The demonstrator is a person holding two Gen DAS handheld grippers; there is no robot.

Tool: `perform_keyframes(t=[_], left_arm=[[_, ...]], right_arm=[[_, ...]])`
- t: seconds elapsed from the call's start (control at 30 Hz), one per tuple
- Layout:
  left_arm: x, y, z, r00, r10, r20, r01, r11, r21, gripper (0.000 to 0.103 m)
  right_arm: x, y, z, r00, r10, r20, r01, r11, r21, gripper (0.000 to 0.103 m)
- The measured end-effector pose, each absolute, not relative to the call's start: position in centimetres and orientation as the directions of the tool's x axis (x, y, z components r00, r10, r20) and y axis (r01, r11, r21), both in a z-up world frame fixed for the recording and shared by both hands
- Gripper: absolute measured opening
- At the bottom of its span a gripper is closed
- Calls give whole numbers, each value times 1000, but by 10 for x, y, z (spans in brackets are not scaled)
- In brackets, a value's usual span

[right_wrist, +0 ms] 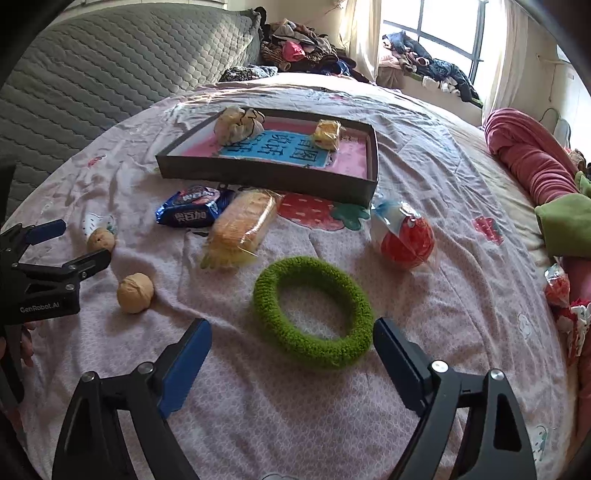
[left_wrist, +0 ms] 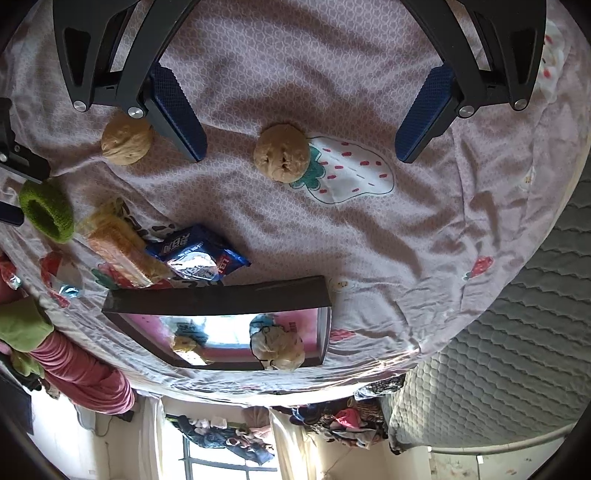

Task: Organize objects
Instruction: 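Grasp a walnut with left tool while right tool grasps the green fuzzy ring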

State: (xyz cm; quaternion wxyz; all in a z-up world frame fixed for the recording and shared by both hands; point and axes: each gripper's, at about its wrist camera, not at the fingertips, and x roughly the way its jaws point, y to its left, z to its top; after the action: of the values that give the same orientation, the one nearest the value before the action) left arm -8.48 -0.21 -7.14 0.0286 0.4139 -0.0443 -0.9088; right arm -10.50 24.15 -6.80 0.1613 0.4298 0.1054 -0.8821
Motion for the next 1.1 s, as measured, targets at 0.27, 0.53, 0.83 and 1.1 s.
perform_keyframes(t=[0.27,0.53,0.83,1.1], left_arm=[[-92,4,-82,-626,-53,-778,-27,-996,90,70],[-92,8,-85,-624,-16,-781,-56,-996,65,46],[-93,9,-84,-620,27,-784,-63,-998,15,33],[-88,16,-78,-632,32,-774,-76,-997,20,33]], right_arm=[[-111,238,-74,-576,-179,-798,375,-925,-63,73],[-112,230,-81,-570,-159,-806,388,-917,-93,41],[-110,228,-84,-548,-200,-812,391,-920,-38,18],[-107,233,-77,-549,-220,-806,385,-923,-10,15]])
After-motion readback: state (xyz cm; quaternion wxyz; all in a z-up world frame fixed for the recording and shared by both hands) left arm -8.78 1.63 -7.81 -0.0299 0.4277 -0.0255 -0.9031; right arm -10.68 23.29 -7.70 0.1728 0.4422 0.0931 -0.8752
